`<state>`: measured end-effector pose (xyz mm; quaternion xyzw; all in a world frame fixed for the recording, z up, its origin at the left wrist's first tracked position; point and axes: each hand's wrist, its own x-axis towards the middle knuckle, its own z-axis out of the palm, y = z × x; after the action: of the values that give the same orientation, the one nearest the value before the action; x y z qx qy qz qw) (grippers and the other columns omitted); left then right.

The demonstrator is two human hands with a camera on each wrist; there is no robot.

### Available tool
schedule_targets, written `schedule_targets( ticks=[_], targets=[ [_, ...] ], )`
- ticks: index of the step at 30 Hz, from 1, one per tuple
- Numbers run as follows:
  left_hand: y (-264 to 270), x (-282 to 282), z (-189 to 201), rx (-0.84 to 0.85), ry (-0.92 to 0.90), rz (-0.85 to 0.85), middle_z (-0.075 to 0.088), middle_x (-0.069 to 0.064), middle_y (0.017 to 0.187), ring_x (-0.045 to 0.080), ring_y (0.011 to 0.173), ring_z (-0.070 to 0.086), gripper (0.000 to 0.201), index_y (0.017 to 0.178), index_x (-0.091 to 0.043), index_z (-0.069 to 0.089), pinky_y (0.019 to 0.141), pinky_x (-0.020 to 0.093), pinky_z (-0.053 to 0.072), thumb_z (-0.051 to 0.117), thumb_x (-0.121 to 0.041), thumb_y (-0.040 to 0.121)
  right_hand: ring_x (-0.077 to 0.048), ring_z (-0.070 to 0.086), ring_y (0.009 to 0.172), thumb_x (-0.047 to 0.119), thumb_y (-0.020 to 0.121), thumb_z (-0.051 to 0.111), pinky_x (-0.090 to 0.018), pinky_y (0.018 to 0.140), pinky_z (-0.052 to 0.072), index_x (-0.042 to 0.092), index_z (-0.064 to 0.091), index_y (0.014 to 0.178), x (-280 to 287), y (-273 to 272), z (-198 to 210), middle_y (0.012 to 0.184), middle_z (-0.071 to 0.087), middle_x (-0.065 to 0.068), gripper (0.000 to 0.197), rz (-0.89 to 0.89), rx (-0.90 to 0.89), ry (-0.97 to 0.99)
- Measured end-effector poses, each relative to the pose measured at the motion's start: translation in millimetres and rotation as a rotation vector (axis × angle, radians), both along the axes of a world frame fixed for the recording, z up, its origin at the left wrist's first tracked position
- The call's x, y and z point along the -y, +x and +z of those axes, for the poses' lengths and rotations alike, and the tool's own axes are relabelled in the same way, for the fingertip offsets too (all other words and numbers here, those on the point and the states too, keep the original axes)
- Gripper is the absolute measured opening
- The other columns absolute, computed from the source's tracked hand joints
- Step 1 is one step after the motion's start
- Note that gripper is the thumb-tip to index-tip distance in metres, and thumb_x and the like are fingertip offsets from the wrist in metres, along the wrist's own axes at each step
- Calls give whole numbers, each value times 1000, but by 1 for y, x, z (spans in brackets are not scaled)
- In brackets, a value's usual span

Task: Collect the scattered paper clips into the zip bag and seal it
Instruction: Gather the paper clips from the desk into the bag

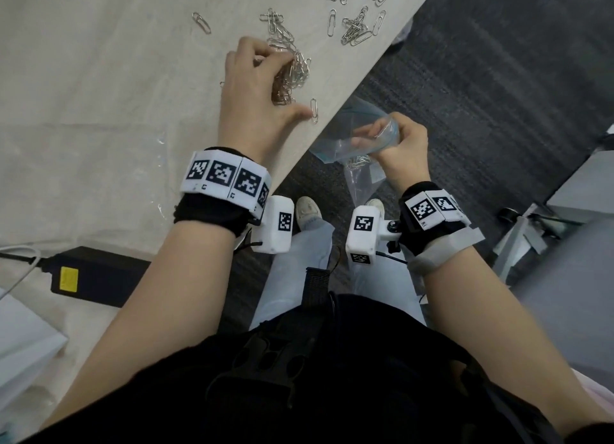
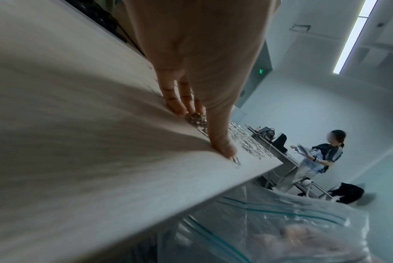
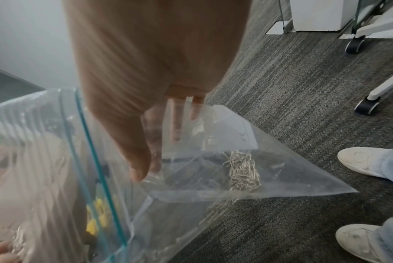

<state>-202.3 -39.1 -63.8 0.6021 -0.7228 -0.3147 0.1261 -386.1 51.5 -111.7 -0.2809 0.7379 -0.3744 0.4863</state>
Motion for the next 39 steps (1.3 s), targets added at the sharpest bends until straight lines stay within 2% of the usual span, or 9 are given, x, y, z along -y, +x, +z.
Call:
schedule_targets(
  ticks=[4,6,9,12,15,22,26,32,39],
  targets=[
    [-11,6,-5,-133,-32,5,50,4,120,16,103,49,43,113,-19,64,94,31,47,75,-23,71,-39,68,92,15,58,80,-58,80,55,34,66,55,0,1,0,87,72,-22,24,-12,-2,5],
    [-7,12,-5,-198,-81,80,49,1,119,11,102,48,38,111,-20,65,96,23,45,73,-20,74,-41,67,92,14,59,80,-59,80,55,35,66,55,1,1,0,86,72,-22,26,-13,-14,7],
    [9,28,-6,-32,-202,190,40,9,134,20,125,37,40,125,-15,54,106,14,28,58,-25,87,-44,66,91,12,59,80,-61,80,54,34,65,53,2,1,3,87,70,-25,28,-23,-11,-1],
    [24,37,-10,238,-22,170,6,21,155,36,144,1,57,146,-9,20,117,41,4,37,-34,98,-43,66,92,10,59,80,-59,83,54,34,65,53,2,1,5,87,70,-26,29,-31,7,-8],
    [23,30,-15,229,92,57,-13,18,155,33,143,-15,61,148,-9,-1,115,51,-10,26,-38,100,-41,67,93,10,58,79,-57,84,55,35,65,52,2,3,7,88,71,-24,29,-26,10,-5],
    [-2,-1,-7,84,213,-217,-19,14,155,28,143,-19,72,146,-7,-10,113,43,-15,32,-40,99,-40,68,91,9,61,80,-57,82,55,34,65,53,-1,2,6,86,72,-22,30,-19,-4,-13],
    [3,-1,9,-128,225,-164,4,9,158,22,146,-1,87,149,-16,11,118,36,2,67,-29,83,-43,67,91,4,64,80,-58,81,55,34,66,53,-2,0,5,86,70,-26,35,-15,-13,-26],
    [4,11,13,121,107,-98,27,8,140,24,129,26,116,145,-23,25,108,33,26,85,-50,49,-42,67,88,8,62,80,-56,80,55,36,64,53,-5,-3,6,85,71,-25,33,-7,-29,-56],
    [-7,6,4,-59,102,-83,40,6,127,13,104,47,92,132,-18,50,97,33,47,87,-41,50,-38,69,87,10,62,82,-54,79,57,37,65,54,-6,-4,5,84,72,-20,32,2,-40,-40]
  ],
)
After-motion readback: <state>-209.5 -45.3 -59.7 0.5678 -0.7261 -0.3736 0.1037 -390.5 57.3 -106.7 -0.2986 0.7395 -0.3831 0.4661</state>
